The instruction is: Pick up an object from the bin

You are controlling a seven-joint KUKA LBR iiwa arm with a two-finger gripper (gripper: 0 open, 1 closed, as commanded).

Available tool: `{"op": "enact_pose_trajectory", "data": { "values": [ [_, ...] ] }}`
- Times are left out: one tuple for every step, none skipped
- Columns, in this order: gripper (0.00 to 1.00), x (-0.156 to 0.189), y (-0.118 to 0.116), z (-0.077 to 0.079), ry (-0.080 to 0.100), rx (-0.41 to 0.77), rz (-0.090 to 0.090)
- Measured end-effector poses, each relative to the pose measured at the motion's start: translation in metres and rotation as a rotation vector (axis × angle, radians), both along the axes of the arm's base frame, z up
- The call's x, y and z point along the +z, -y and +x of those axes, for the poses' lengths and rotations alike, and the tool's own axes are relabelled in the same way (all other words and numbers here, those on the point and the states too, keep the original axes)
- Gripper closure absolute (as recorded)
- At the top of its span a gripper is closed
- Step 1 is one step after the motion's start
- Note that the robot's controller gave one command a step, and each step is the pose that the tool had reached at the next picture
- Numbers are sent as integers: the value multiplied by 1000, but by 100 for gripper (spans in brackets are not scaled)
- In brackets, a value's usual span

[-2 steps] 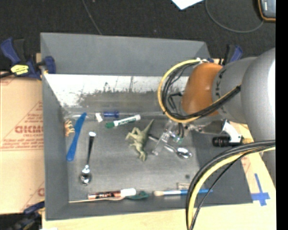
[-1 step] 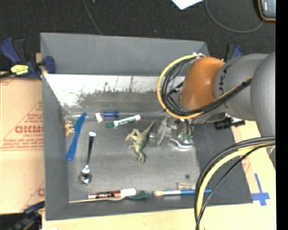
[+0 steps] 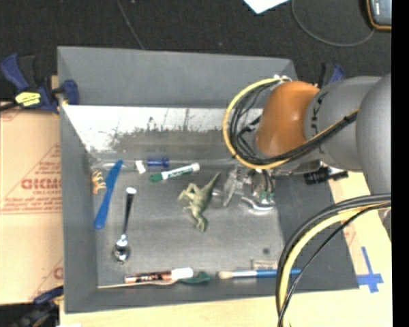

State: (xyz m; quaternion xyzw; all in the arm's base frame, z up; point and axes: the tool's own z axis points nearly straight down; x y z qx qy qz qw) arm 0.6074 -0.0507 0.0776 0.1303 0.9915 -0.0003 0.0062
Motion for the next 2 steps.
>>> {"op": "enact_pose_trajectory", "data": {
  "values": [
    [100,2,0,0,2,0,0],
    [100,16,0,-1,-2,-1,1]
  ]
}}
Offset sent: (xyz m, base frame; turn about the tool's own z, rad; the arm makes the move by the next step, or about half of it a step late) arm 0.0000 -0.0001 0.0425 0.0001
